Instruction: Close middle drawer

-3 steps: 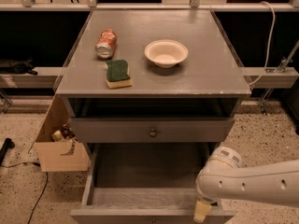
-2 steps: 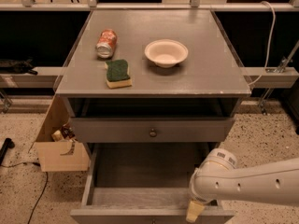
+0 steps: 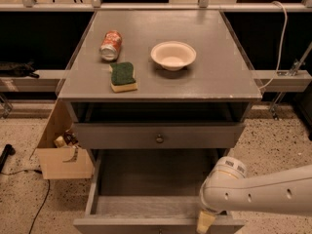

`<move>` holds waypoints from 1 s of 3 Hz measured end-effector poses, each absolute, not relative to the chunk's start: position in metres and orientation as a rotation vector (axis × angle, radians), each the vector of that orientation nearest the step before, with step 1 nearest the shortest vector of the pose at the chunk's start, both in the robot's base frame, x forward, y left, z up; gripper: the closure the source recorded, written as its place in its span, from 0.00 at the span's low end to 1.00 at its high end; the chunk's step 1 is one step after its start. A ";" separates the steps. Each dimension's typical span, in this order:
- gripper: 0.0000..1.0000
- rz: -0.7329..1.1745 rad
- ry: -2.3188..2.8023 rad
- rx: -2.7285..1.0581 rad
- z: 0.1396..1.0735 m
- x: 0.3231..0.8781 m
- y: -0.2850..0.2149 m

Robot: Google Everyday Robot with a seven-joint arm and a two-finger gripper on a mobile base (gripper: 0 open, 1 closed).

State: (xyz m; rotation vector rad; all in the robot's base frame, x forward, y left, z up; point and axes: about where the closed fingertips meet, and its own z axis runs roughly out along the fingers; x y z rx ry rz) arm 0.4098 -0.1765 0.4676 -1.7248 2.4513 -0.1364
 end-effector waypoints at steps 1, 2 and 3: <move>0.00 -0.208 2.501 -1.725 0.451 0.400 -0.188; 0.00 -0.216 2.502 -1.730 0.451 0.399 -0.188; 0.00 -0.241 2.493 -1.758 0.447 0.399 -0.181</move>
Offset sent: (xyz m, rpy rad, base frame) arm -0.0089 -0.0122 -0.0304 -0.0832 0.0135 -0.0337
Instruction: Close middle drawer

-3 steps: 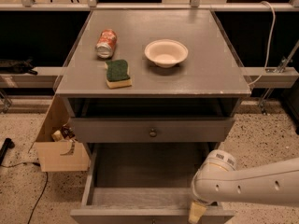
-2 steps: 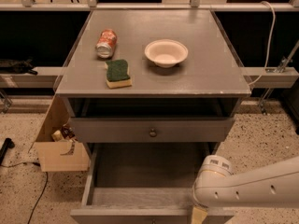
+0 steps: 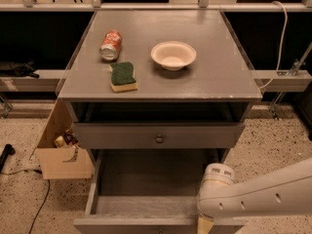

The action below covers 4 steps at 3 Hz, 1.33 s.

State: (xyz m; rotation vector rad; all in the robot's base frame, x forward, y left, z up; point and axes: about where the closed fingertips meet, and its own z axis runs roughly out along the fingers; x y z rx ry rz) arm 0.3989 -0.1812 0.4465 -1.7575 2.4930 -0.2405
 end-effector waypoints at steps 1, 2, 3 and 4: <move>0.00 -0.258 2.512 -1.795 0.415 0.402 -0.176; 0.00 -0.258 2.512 -1.795 0.415 0.402 -0.176; 0.18 -0.258 2.512 -1.795 0.415 0.402 -0.176; 0.43 -0.258 2.512 -1.795 0.415 0.402 -0.176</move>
Offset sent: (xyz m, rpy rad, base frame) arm 0.0077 0.0075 -0.0521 -0.0482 0.0424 0.0095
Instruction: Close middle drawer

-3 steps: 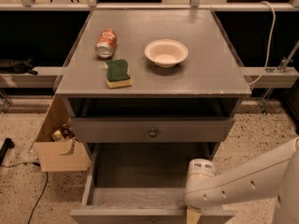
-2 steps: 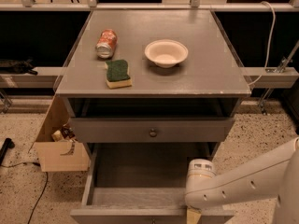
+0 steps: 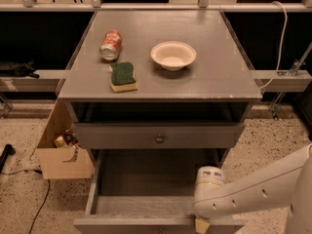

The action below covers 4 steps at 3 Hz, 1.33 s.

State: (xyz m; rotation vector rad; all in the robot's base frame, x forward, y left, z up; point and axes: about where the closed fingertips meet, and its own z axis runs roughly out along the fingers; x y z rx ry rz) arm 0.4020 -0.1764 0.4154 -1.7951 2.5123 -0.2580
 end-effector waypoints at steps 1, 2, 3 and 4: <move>0.72 -0.258 2.512 -1.795 0.415 0.402 -0.176; 0.97 -0.258 2.512 -1.795 0.415 0.402 -0.176; 1.00 -0.258 2.512 -1.795 0.415 0.402 -0.176; 0.82 -0.258 2.512 -1.795 0.415 0.402 -0.176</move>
Offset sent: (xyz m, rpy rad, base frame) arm 0.0000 0.0000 0.0000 0.0000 0.0000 0.0000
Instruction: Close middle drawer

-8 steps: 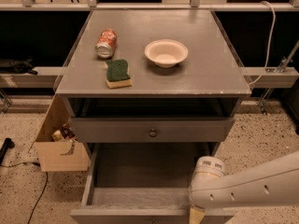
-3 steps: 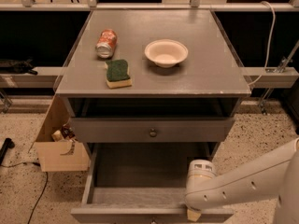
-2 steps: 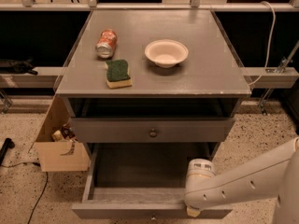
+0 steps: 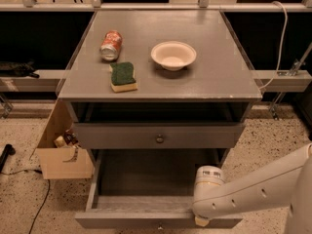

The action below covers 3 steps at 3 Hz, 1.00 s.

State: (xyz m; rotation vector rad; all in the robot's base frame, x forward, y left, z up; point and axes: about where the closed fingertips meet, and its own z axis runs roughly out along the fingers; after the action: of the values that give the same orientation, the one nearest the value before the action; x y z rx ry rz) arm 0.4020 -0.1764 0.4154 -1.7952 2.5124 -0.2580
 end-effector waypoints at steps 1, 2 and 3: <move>0.85 -0.258 2.512 -1.795 0.415 0.402 -0.176; 0.82 -0.258 2.512 -1.795 0.415 0.402 -0.176; 0.80 -0.258 2.512 -1.795 0.415 0.402 -0.176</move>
Offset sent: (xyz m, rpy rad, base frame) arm 0.0000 0.0000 0.0000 0.0000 0.0000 0.0000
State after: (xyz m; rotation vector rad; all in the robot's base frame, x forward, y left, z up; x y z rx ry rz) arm 0.4020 -0.1764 0.4153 -1.7952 2.5125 -0.2579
